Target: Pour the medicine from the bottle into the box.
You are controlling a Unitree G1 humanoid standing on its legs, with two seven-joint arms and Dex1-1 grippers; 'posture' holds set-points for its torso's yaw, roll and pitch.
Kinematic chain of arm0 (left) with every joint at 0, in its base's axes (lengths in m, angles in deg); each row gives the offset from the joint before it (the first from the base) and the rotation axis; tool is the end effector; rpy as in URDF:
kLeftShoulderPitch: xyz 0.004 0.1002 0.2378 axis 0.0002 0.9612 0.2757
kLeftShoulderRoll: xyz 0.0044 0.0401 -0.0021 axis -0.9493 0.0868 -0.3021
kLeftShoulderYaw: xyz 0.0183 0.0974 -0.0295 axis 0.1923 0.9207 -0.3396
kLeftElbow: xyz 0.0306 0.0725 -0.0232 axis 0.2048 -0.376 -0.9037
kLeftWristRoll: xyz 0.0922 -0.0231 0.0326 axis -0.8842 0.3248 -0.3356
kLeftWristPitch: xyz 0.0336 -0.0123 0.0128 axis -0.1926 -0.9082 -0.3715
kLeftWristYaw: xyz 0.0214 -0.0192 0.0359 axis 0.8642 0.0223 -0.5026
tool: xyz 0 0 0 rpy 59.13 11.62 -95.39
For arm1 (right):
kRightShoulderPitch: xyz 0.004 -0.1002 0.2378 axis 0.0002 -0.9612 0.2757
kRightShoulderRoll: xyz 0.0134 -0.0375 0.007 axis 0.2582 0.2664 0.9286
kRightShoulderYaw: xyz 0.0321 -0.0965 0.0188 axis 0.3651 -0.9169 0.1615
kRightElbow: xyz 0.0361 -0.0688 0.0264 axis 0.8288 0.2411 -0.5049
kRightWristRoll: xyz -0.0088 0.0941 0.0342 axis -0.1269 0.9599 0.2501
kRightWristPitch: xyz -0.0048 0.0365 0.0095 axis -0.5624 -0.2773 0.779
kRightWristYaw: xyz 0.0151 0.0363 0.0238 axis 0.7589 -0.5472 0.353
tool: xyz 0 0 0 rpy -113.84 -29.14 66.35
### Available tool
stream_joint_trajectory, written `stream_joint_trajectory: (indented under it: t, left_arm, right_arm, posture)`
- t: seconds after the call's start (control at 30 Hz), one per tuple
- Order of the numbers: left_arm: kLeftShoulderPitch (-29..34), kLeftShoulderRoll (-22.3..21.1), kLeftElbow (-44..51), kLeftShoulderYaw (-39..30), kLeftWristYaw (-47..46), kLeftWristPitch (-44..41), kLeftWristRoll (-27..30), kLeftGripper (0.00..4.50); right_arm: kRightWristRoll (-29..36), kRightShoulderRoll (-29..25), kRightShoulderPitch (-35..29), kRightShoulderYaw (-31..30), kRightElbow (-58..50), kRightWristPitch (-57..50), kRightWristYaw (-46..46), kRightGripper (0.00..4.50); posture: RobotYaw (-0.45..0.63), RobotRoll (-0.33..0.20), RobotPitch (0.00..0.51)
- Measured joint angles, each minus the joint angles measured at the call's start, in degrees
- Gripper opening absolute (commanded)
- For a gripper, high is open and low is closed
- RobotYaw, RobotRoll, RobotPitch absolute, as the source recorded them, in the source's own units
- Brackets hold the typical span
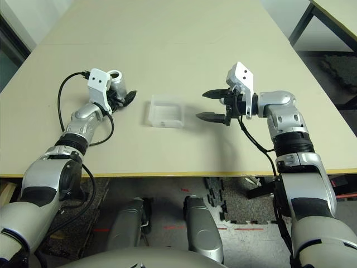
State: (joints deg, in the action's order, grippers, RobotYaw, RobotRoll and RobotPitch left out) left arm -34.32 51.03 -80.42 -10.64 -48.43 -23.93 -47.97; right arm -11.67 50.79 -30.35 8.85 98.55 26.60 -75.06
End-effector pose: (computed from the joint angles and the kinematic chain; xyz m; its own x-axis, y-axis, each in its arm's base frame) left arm 0.3471 0.2062 0.1105 0.9192 -0.3877 -0.0698 0.3935 0.9114 0.1203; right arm 0.3284 -0.2529 0.1705 0.3670 0.8820 -0.2956 -0.9287 0.3293 -0.1705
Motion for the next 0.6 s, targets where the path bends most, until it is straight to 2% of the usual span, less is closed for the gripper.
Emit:
stream_joint_trajectory:
  t: [0.33, 0.6]
  left_arm:
    - [3.8, -0.2, 6.0, -0.4, 0.3, -1.1, 1.3, 4.47]
    - [10.8, -0.4, 17.4, -0.5, 0.8, -6.2, 3.2, 4.47]
  right_arm:
    - [0.0, 0.2, 0.3, -0.1, 0.5, 0.6, 0.0, 4.50]
    - [-0.4, 0.8, 1.3, -0.3, 2.7, 1.7, 0.0, 4.50]
  posture:
    - [-0.06, 0.000, 0.145]
    - [-0.04, 0.000, 0.142]
